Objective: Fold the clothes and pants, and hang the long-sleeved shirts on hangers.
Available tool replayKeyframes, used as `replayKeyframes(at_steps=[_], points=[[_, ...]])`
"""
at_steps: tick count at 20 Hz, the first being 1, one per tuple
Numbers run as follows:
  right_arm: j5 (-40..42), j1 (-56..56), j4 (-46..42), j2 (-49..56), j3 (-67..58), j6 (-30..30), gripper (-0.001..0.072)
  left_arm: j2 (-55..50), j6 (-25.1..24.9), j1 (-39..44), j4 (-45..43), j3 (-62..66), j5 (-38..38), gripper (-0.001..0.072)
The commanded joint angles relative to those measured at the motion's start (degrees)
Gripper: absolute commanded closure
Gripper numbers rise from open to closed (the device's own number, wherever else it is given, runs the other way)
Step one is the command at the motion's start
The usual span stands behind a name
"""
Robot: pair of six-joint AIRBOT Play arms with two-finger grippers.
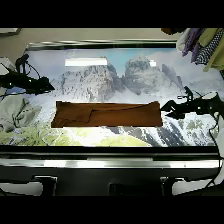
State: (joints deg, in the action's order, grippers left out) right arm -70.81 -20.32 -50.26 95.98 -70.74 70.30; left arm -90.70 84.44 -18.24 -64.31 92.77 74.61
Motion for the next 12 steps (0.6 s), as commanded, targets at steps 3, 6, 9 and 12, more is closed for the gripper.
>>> replayKeyframes(at_steps=[3,6,9,12], points=[[3.48,6.21,1.55,4.35,-0.07,-1.68,0.0164,0.59,0.0,0.48,-0.22,0.11,0.15,0.0378],[4.74,8.5,1.6,4.35,-0.07,-1.64,0.0504,0.52,0.02,0.48,-0.17,0.11,0.17,0.038],[2.36,8.66,1.31,2.54,-0.09,0.37,0.0685,0.31,0.07,1.84,0.39,-0.13,0.37,0.0413],[0.74,8.68,-4.52,-3.28,-0.22,6.51,0.0686,-0.52,2.43,5.73,3.34,-1.42,-1.11,0.0688]])
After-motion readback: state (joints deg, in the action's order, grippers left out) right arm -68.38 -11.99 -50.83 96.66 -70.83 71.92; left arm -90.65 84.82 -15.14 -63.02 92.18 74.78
